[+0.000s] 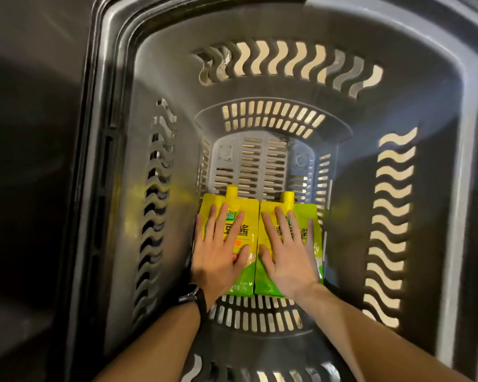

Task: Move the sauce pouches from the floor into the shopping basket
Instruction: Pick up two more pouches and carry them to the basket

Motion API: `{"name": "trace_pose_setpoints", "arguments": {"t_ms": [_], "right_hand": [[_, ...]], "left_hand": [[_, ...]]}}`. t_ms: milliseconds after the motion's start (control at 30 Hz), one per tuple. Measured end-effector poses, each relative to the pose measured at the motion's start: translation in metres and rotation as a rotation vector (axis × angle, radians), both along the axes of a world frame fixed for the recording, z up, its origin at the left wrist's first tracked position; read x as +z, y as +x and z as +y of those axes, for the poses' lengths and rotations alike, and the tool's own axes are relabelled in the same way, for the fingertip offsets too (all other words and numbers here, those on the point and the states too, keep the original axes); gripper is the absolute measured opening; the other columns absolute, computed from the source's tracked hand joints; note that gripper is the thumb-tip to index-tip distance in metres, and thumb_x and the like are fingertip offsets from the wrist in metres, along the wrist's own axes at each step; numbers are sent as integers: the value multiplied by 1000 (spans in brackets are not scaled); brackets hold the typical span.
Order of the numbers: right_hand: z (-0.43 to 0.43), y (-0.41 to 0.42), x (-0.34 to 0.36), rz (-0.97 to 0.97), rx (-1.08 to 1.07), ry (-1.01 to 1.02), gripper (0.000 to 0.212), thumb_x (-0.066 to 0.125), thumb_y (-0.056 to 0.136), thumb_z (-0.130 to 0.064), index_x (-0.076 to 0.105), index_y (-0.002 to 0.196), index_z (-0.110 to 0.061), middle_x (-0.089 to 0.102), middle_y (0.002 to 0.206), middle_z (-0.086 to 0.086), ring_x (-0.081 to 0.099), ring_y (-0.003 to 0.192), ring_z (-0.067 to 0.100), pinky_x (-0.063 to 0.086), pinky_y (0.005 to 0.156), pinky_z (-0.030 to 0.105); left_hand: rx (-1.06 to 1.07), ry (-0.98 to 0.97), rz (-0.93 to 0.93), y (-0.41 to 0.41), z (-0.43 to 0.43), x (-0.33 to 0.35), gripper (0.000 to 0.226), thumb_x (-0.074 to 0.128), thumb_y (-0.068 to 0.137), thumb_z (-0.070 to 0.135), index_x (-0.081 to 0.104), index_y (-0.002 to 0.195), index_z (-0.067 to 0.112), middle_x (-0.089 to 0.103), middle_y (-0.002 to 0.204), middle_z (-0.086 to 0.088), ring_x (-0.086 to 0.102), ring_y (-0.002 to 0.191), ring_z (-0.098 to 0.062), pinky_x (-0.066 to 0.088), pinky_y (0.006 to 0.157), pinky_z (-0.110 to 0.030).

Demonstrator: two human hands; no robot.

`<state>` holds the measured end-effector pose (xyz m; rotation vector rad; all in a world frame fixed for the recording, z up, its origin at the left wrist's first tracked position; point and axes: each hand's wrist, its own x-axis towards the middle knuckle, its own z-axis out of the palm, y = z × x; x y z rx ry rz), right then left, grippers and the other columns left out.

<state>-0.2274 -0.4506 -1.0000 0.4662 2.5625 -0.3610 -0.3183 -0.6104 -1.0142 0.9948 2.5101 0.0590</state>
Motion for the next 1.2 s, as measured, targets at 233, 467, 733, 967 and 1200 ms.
{"name": "trace_pose_setpoints", "arguments": {"t_ms": [233,467,733,967,1200], "right_hand": [[34,-19,6,19,-20,25,65,16,97,-56,11,157,-32,1,166,5,-1,153,28,6,118,64],[34,-18,7,39,-59,47,64,19,99,-54,10,157,-30,-1,165,10,-4,152,30,6,118,63],[20,-18,8,59,-92,29,64,27,99,-50,12,157,-29,2,165,11,-3,153,29,5,118,63],[15,-23,8,44,-112,17,63,27,98,-50,19,157,-28,11,164,11,3,153,30,8,117,65],[29,-39,47,-15,-133,-117,68,35,98,-45,6,157,-28,-1,165,10,-5,152,30,3,121,58]], "left_hand": [[79,-28,-24,-15,32,-2,69,26,97,58,20,159,28,10,168,-10,4,155,-30,8,123,-59],[82,-30,-23,-27,42,-1,69,23,98,58,17,160,29,9,168,-8,3,155,-29,6,123,-58],[59,14,-28,-36,34,-1,68,33,97,55,22,159,29,12,168,-6,4,156,-28,7,123,-58],[36,11,5,-40,31,0,67,29,98,57,23,158,29,15,167,-9,7,155,-30,14,122,-60],[16,-159,-17,-44,39,35,75,25,92,64,28,157,25,26,162,-17,22,152,-35,20,121,-58]]}}
